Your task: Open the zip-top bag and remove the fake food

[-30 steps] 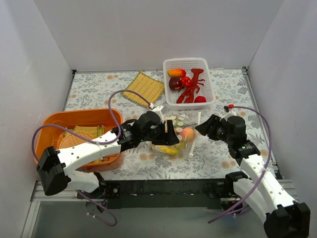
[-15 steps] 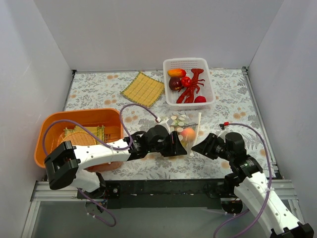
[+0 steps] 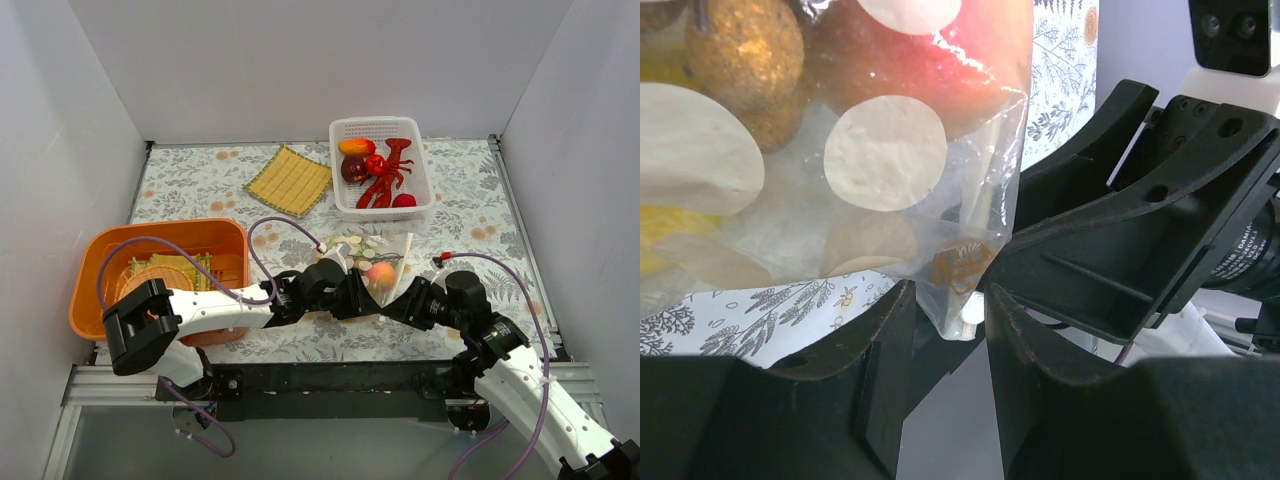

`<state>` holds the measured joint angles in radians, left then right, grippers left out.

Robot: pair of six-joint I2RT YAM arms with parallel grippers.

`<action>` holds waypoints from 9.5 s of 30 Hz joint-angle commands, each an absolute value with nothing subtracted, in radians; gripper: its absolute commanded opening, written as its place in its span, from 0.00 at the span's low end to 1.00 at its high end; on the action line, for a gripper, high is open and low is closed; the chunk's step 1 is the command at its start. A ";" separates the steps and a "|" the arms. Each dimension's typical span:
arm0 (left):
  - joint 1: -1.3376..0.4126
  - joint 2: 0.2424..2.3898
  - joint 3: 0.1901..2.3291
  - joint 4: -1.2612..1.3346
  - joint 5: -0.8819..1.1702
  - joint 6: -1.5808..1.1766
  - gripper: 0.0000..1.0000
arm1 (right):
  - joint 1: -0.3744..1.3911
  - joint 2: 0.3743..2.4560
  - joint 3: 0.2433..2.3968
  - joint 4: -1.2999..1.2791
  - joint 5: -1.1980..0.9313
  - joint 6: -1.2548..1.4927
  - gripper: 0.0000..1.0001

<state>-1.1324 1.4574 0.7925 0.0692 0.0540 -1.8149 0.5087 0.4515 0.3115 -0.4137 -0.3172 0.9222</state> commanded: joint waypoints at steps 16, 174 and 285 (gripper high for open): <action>-1.164 1.440 0.781 0.005 -0.020 -1.879 0.39 | 0.520 0.433 0.397 -0.459 -0.252 0.914 0.52; -1.233 1.517 0.735 0.239 -0.110 -1.951 0.00 | 0.584 0.276 0.316 -0.489 -0.204 1.088 0.48; -1.249 1.575 1.554 -0.725 -0.342 -1.324 0.50 | 0.136 0.833 0.890 -0.344 -0.267 0.653 0.01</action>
